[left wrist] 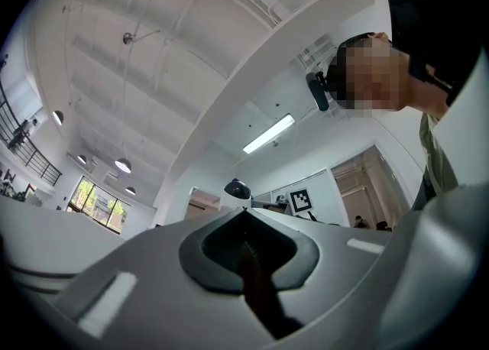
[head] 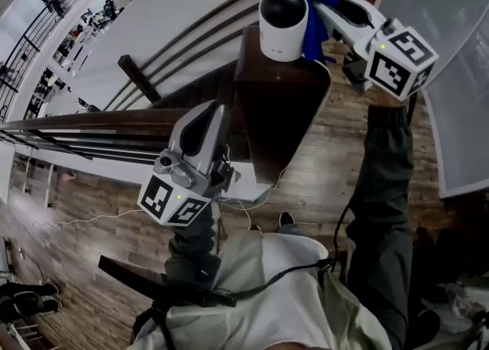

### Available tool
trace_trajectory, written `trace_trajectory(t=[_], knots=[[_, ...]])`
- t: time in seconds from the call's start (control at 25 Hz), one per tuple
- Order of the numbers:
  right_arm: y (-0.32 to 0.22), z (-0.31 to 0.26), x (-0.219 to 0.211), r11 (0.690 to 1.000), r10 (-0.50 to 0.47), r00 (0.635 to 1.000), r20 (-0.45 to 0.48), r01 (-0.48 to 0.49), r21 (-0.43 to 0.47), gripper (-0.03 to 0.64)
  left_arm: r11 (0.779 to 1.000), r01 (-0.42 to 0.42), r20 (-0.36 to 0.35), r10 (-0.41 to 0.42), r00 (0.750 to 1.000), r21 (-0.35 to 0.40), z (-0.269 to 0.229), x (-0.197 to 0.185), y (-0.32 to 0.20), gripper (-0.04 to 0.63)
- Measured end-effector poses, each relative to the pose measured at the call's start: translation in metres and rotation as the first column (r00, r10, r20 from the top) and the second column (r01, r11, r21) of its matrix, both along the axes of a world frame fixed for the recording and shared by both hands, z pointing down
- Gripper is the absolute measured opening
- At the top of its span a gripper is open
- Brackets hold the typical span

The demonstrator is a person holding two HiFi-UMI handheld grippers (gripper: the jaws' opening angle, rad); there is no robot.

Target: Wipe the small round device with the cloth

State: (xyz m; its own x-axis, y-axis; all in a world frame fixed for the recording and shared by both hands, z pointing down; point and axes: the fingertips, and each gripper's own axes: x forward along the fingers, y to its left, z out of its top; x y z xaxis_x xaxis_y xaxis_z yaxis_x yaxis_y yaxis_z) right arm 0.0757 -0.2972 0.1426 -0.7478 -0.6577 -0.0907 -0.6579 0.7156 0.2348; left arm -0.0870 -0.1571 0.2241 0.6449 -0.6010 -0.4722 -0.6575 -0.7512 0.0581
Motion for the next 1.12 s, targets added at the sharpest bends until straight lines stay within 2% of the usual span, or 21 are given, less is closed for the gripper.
trace_trajectory(t=[0.12,0.2,0.24,0.32,0.4,0.44,0.52,0.64,0.68,0.8,0.84,1.04,1.12], knots=[[-0.006,0.036,0.000,0.997,0.016,0.994,-0.112,-0.025,-0.077,0.092,1.000,0.000,-0.003,0.000,1.000,-0.004,-0.001,-0.002,0.000,0.002],[-0.006,0.042,0.007,0.994,0.027,0.992,-0.121,-0.039,-0.099,0.092,1.000,0.000,-0.001,0.000,1.000,-0.002,-0.003,-0.005,0.001,0.002],[-0.005,0.034,0.012,0.996,0.049,0.992,-0.118,-0.058,-0.074,0.092,1.000,0.001,0.000,-0.001,1.000,-0.001,-0.004,-0.006,0.001,0.002],[0.001,0.001,0.016,0.993,0.114,0.984,-0.135,-0.109,0.045,0.092,1.000,0.005,-0.003,-0.005,1.000,0.001,-0.002,-0.009,-0.001,0.002],[0.015,-0.039,0.005,0.973,0.168,0.963,-0.211,-0.127,0.193,0.092,1.000,0.009,-0.008,-0.009,1.000,-0.002,0.002,-0.011,-0.004,0.002],[0.023,-0.055,-0.006,0.961,0.184,0.942,-0.279,-0.113,0.251,0.092,1.000,0.010,-0.010,-0.010,1.000,-0.006,0.004,-0.012,-0.006,0.002],[0.033,-0.072,-0.036,0.944,0.210,0.867,-0.452,-0.061,0.323,0.092,1.000,0.011,-0.017,-0.011,1.000,-0.013,0.008,-0.013,-0.012,0.002],[0.026,-0.063,-0.074,0.936,0.252,0.711,-0.656,-0.007,0.352,0.092,1.000,0.008,-0.028,-0.009,1.000,-0.017,0.010,-0.011,-0.014,0.002],[0.021,-0.057,-0.082,0.934,0.259,0.682,-0.684,0.003,0.357,0.092,1.000,0.005,-0.029,-0.006,1.000,-0.016,0.010,-0.010,-0.013,0.002],[0.015,-0.050,-0.092,0.919,0.303,0.636,-0.710,0.001,0.393,0.092,1.000,-0.008,-0.017,0.008,1.000,-0.015,0.008,-0.005,-0.007,0.002],[0.015,-0.048,-0.095,0.911,0.328,0.607,-0.724,0.001,0.413,0.092,1.000,-0.008,-0.011,0.008,1.000,-0.013,0.007,-0.006,-0.006,0.002],[0.012,-0.007,-0.133,0.888,0.398,0.389,-0.831,0.066,0.456,0.092,1.000,0.023,-0.020,-0.023,1.000,-0.005,0.004,-0.021,-0.004,0.002],[0.007,0.011,-0.136,0.875,0.431,0.317,-0.845,0.081,0.477,0.092,1.000,0.026,-0.015,-0.027,1.000,-0.007,0.005,-0.020,-0.002,0.002]])
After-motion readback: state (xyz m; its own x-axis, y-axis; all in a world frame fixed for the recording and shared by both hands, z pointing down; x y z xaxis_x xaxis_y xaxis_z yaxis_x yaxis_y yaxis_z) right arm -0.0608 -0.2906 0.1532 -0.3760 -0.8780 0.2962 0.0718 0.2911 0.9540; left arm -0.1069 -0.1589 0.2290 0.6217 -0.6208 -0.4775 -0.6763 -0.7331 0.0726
